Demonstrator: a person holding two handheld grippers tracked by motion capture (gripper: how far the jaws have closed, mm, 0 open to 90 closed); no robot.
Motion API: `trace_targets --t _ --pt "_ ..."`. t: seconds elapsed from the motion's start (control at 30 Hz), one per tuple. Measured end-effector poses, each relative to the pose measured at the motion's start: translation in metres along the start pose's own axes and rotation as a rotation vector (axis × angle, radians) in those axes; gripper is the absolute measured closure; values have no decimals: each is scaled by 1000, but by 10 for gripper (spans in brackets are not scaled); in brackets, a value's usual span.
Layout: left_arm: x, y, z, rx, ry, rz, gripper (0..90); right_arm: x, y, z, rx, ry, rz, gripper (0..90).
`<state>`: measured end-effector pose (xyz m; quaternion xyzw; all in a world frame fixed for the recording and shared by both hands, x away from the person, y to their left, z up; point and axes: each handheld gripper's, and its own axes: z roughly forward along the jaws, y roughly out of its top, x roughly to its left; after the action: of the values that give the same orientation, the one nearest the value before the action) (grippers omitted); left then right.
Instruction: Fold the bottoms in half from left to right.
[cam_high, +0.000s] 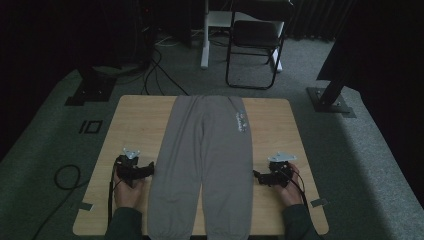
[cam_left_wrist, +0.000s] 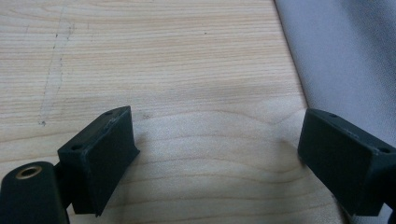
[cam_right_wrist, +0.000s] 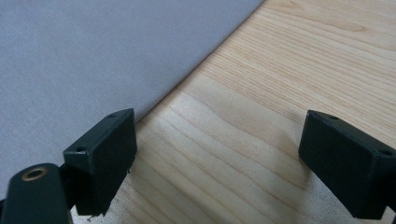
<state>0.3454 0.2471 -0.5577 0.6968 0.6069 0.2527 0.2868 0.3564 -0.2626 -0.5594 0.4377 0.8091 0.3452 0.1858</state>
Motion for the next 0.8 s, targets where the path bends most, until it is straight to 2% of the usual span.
trace_targets --t 0.13,0.2,0.27,0.33,0.4,0.47,0.5,0.53,0.63,0.77,0.8 --pt "-1 -1 -2 -6 3 -4 129 0 0 0 0 2 -2 113" --pt "0 -3 -4 -23 20 -19 208 0 0 0 1 3 -3 113" --pt "2 -5 -7 -39 22 -21 353 0 0 0 1 2 -3 113" --pt "3 -3 -7 -31 19 -27 399 0 0 0 1 2 -3 113" --pt "2 1 -6 -21 14 -23 485 0 0 0 1 1 -2 114" --pt "1 4 -5 -7 7 -22 515 1 0 0 0 0 0 114" --pt "-2 9 -3 8 -28 -35 518 1 0 0 0 0 -1 114" --pt "-4 12 -2 12 -45 -39 519 1 0 0 0 0 0 114" --pt "-15 18 3 0 -34 -5 517 1 0 0 0 0 0 114" --pt "-19 23 10 -3 -40 -11 516 1 0 0 0 -1 0 113" --pt "-23 31 20 3 -29 -8 513 1 0 0 1 -1 1 113"
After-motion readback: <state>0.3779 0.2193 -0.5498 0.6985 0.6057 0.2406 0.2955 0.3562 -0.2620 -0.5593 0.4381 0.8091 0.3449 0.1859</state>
